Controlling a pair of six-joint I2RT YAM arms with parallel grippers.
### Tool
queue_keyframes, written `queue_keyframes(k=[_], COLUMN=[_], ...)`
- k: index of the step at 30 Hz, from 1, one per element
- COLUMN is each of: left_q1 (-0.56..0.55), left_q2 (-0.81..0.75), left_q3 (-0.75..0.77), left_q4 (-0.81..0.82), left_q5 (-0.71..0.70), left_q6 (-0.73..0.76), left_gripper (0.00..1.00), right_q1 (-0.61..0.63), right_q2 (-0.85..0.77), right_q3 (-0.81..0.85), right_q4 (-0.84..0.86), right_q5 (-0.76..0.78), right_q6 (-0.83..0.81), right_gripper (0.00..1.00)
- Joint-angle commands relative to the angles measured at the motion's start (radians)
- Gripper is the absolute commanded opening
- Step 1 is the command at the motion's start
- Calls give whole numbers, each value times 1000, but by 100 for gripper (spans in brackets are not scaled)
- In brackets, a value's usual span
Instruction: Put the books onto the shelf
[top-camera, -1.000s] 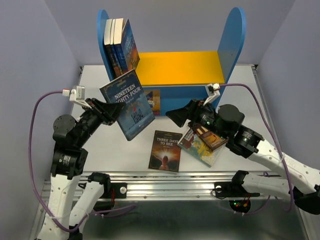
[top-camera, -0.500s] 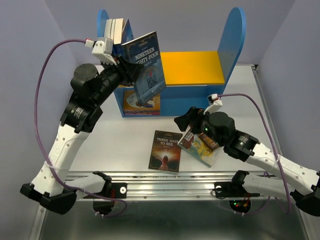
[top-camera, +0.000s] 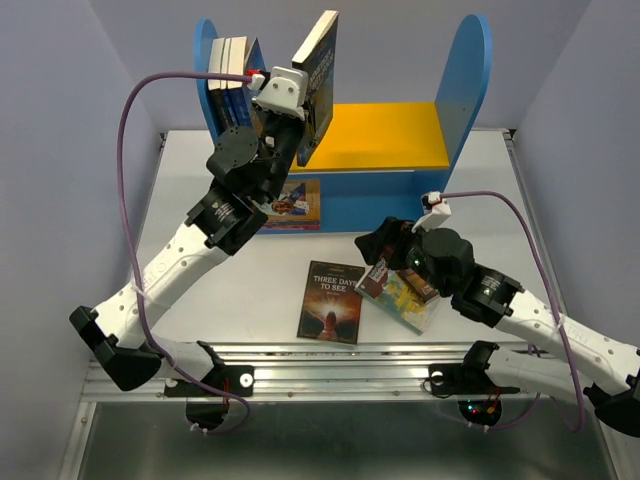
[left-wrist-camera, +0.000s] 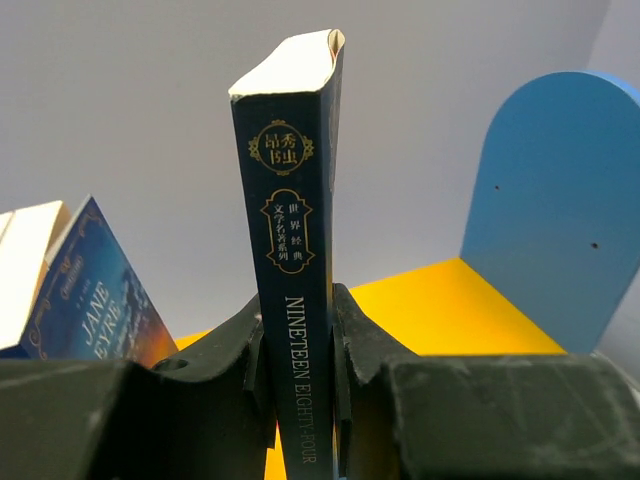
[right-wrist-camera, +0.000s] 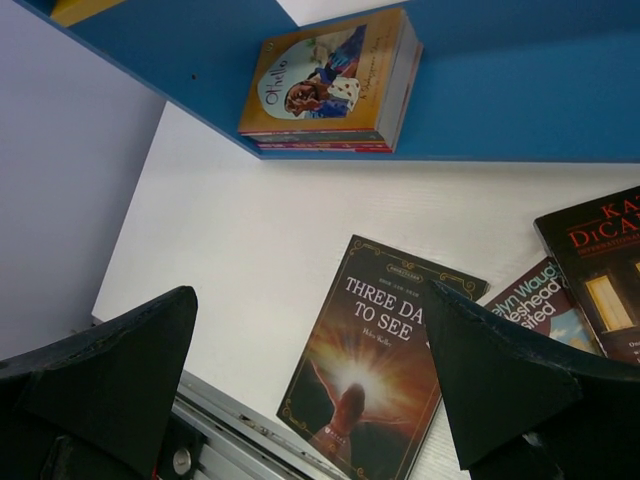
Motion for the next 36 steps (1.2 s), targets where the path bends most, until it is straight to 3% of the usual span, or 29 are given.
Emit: queue_keyframes(k=[1,9,17,36], left_q1=[-2,42,121,197], left_q2=[-18,31,65,109], left_q3=[-17,-127,-181,-335], left_q4=[375,549,597,723], left_q5=[-117,-131,-101,-113], left_q6=[185,182,95,61], left_gripper=[0,0,0,0], right_q1=[1,1,-8,-8], right_q2=[-19,-13,-15,-7], right_q3=[-8,-20,-18,-35], right_q4=[13,15,16,18], right_q5=[34,24,43,15], right_q6=[-17,-23,-35,-56], right_gripper=[100,100,100,100])
